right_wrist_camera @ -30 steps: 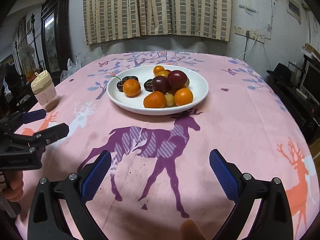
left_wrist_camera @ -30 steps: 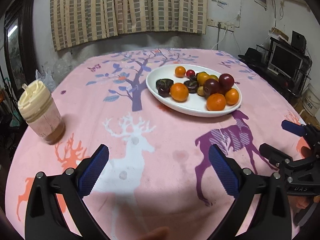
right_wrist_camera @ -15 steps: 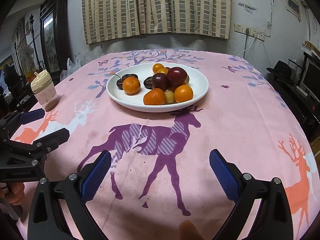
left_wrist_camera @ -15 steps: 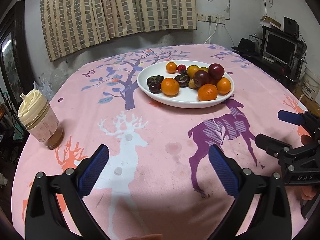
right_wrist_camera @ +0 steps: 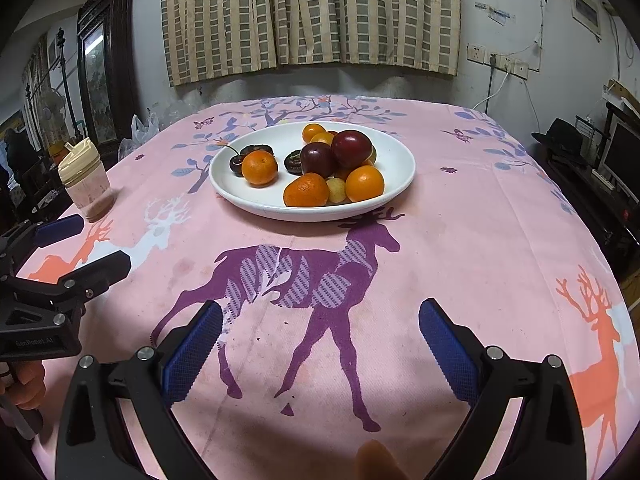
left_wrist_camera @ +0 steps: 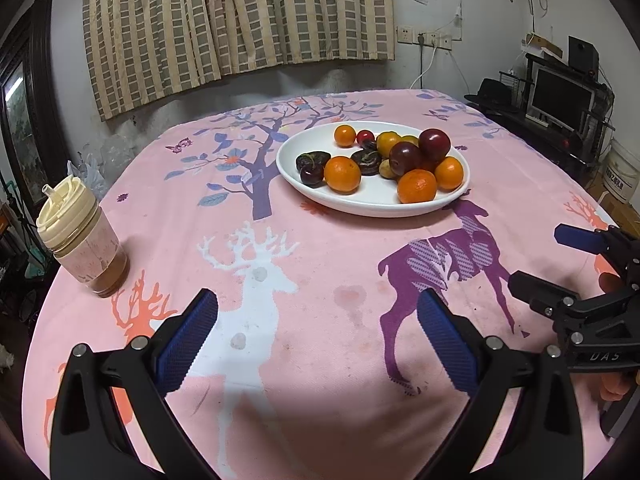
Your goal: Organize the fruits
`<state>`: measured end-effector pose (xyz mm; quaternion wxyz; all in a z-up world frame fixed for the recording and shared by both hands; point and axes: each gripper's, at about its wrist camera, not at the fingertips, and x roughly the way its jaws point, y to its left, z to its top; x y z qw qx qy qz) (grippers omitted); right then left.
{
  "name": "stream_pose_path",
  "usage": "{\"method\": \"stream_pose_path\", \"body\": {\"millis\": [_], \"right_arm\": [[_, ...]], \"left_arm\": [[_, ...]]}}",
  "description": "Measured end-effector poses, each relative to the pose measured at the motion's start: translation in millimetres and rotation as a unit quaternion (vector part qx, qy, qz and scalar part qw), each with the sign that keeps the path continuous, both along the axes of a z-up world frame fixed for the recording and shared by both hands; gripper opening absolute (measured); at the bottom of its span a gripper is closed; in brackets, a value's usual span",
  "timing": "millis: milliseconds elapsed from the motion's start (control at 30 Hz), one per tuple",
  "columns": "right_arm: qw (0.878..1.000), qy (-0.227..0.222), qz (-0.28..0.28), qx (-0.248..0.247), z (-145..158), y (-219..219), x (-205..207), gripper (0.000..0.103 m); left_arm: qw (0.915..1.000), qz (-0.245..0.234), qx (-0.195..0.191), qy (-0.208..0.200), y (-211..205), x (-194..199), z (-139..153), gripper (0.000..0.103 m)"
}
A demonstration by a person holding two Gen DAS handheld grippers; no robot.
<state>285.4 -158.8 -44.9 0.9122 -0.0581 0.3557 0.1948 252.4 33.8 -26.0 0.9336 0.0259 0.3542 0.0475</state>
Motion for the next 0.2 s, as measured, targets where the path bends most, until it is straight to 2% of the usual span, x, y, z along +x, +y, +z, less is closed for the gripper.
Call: {"method": "stream_pose_path", "body": {"millis": [200], "right_arm": [[1.0,0.0,0.0,-0.001,-0.6,-0.4,0.3,0.099]], "left_arm": [[1.0,0.006,-0.002,-0.003,2.8,0.1,1.4,0.098]]}}
